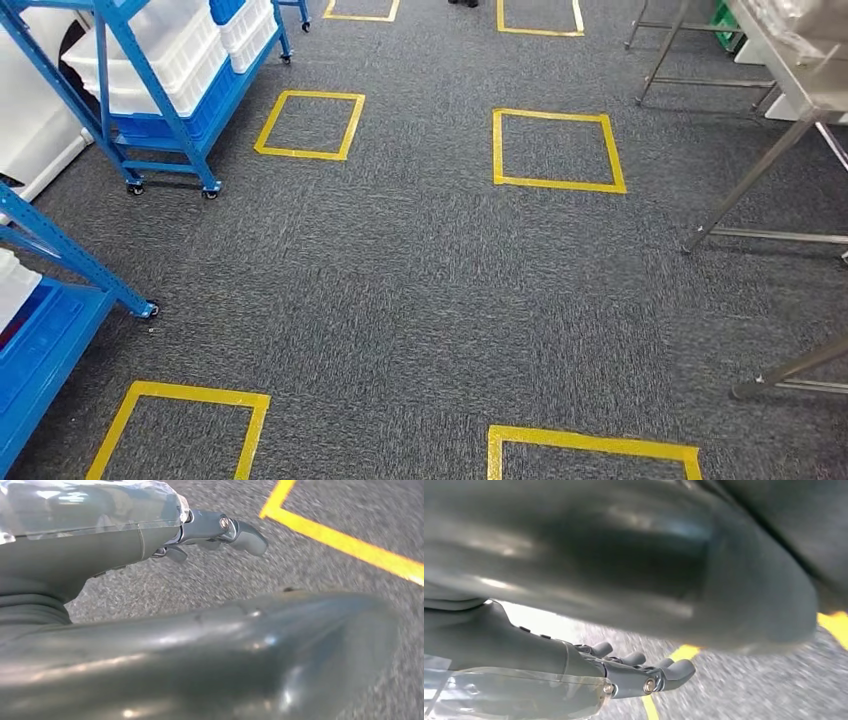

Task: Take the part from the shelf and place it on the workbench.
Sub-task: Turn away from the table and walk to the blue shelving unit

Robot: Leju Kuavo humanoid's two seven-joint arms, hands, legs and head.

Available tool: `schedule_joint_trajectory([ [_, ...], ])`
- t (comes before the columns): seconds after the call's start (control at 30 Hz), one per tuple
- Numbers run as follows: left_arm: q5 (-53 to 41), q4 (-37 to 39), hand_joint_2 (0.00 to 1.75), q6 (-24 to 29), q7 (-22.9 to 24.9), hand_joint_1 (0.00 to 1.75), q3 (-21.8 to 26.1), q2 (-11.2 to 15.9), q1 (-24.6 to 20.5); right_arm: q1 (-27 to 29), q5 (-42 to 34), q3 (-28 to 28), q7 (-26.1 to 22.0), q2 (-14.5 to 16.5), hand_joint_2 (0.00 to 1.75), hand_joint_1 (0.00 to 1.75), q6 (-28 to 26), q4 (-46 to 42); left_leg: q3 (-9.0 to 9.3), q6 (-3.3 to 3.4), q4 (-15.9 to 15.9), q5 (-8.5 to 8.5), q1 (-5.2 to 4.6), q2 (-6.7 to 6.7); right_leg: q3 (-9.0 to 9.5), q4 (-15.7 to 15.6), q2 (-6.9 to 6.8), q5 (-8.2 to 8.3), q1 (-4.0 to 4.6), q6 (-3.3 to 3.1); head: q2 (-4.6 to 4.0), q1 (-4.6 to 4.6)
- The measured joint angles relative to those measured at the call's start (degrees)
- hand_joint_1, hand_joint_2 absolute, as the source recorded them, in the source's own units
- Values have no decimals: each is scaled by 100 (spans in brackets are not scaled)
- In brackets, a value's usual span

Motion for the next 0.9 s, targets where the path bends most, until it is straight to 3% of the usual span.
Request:
schedule_joint_trajectory([
  [0.07,36,0,0,44,-15,0,21,-25,-4,-23,46,49,-11,2,0,0,19,0,-29,36,-1,19,-9,-113,-340,743,262,-383,-11,19,1,0],
  [0.1,46,0,0,54,-20,0,37,-40,-3,-45,68,73,-13,2,0,0,27,0,-38,41,3,22,-17,-179,-494,1065,300,-492,-10,23,1,0],
  [0.13,52,0,0,61,-25,0,59,-50,1,-71,89,92,-14,3,0,0,35,0,-41,42,11,23,-22,-249,-569,1213,316,-487,-10,24,1,-1],
  [0.17,67,0,0,58,-32,0,83,-56,5,-94,108,109,-13,5,0,0,45,0,-41,39,23,22,-23,-325,-543,1148,327,-367,-12,21,1,-1],
  [0.2,89,0,0,42,-50,0,106,-58,9,-110,123,121,-12,8,0,0,52,0,-37,32,39,18,-22,-404,-422,873,349,-159,-19,15,1,-1],
  [0.27,131,0,0,-60,-107,0,135,-50,14,-119,146,135,-12,14,0,0,72,1,-54,-6,87,0,-23,-550,-104,134,541,200,-40,-8,0,0],
  [0.33,143,0,0,-216,-166,0,144,-25,23,-124,152,147,-13,27,0,0,87,2,-120,-73,128,3,-17,-663,29,-239,717,292,-49,-50,0,0],
  [0.4,142,0,0,-338,-194,0,158,17,52,-138,152,158,-15,43,0,0,91,2,-176,-148,134,25,-1,-756,21,-280,683,290,-38,-112,1,-1],
  [0.43,143,0,0,-378,-201,0,170,41,69,-143,152,159,-16,50,0,0,90,2,-192,-177,157,10,6,-737,29,-304,630,303,-36,-148,1,-1],
  [0.5,141,0,0,-443,-222,0,201,78,84,-147,146,160,-17,61,0,0,81,2,-328,-230,449,-169,2,-544,54,-350,513,322,-40,-218,1,-2],
  [0.57,114,0,0,-504,-231,0,225,102,81,-132,108,160,-26,64,0,0,80,2,-657,-274,1138,-499,7,-316,65,-359,377,316,-24,-261,1,-2],
  [0.63,15,1,0,-543,-182,0,227,121,85,-114,22,156,-69,51,0,0,98,3,-932,-303,1684,-657,28,-257,69,-358,231,302,-10,-279,1,-2],
  [0.67,-37,1,0,-570,-147,0,219,132,91,-106,-27,144,-102,39,0,0,107,4,-938,-309,1682,-590,37,-237,74,-357,166,294,-7,-276,1,-3],
  [0.7,-77,1,0,-617,-114,0,207,148,97,-98,-74,123,-141,24,0,0,110,4,-833,-310,1467,-435,43,-203,84,-356,106,284,-6,-268,1,-3],
  [0.73,-95,1,0,-680,-90,0,192,167,100,-90,-120,94,-183,8,0,0,105,4,-646,-304,1102,-240,45,-125,101,-356,53,271,-5,-252,1,-3],
  [0.8,-125,0,0,-822,-42,0,154,217,90,-67,-226,10,-298,-34,0,0,87,4,-300,-259,417,-9,9,119,133,-345,-41,232,27,-196,1,-2],
  [0.87,-177,1,0,-913,-1,0,112,275,84,-50,-329,-95,-425,-83,0,0,86,4,-208,-181,192,0,-29,206,151,-342,-130,206,61,-139,1,0],
  [0.9,-195,2,0,-939,14,0,96,309,89,-48,-363,-149,-475,-103,0,0,95,4,-218,-136,184,12,-30,140,159,-347,-179,200,62,-113,1,1],
])
